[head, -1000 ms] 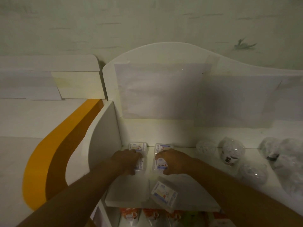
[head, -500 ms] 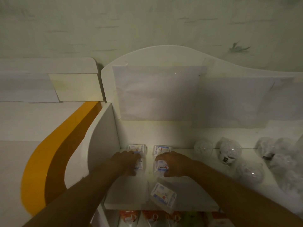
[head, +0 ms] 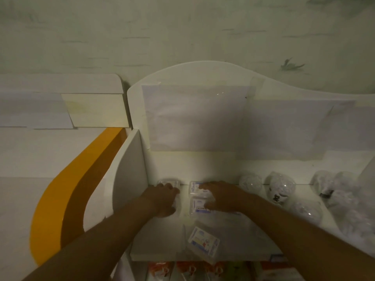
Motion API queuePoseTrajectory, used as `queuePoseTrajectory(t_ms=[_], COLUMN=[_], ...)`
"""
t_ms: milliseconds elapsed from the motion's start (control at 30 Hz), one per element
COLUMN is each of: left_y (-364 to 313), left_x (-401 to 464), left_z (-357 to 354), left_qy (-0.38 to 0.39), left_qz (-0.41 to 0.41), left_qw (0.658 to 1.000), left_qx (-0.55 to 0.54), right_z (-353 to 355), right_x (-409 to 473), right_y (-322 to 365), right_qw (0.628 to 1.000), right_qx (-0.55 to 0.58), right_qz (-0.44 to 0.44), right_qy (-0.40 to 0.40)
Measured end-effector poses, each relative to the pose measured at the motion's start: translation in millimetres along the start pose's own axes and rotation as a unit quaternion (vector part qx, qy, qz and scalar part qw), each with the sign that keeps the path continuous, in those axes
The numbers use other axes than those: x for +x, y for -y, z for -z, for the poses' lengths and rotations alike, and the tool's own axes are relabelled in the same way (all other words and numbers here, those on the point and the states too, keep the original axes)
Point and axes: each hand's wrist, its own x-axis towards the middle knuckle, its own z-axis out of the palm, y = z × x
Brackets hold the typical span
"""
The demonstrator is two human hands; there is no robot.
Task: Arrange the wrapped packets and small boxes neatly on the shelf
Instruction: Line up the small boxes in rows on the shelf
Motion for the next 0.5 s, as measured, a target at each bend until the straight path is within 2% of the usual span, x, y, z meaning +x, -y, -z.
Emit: queuePoseTrajectory(t_ms=[67, 167, 267, 333, 500], left_y=[-9, -30, -52, -64, -76], left_x=[-2, -8, -14, -17, -19], left_z=[6, 16, 17, 16, 15], left_qy=[0.0, -0.003, 0.058, 0.084, 0.144], left_qz=[-0.025, -0.104, -0.175, -0.194, -0.216], left_qw=[1.0, 0.994, 0.982, 0.977, 0.966], left_qx=[-0.004, -0.038, -0.041, -0.017, 0.01], right_z=[5, 6, 3, 0, -7], right_x=[-4, -15, -31, -40, -49], right_y=[-7, -15, -22, -27, -28], right_qw=[1.0, 0.998, 0.995, 0.995, 0.993], right_qx=[-0.015, -0.031, -0.037, -0.029, -0.054], right_qz=[-0.02, -0.062, -0.091, -0.095, -0.095], right_qy=[0.007, 0.01, -0.025, -0.024, 0.041])
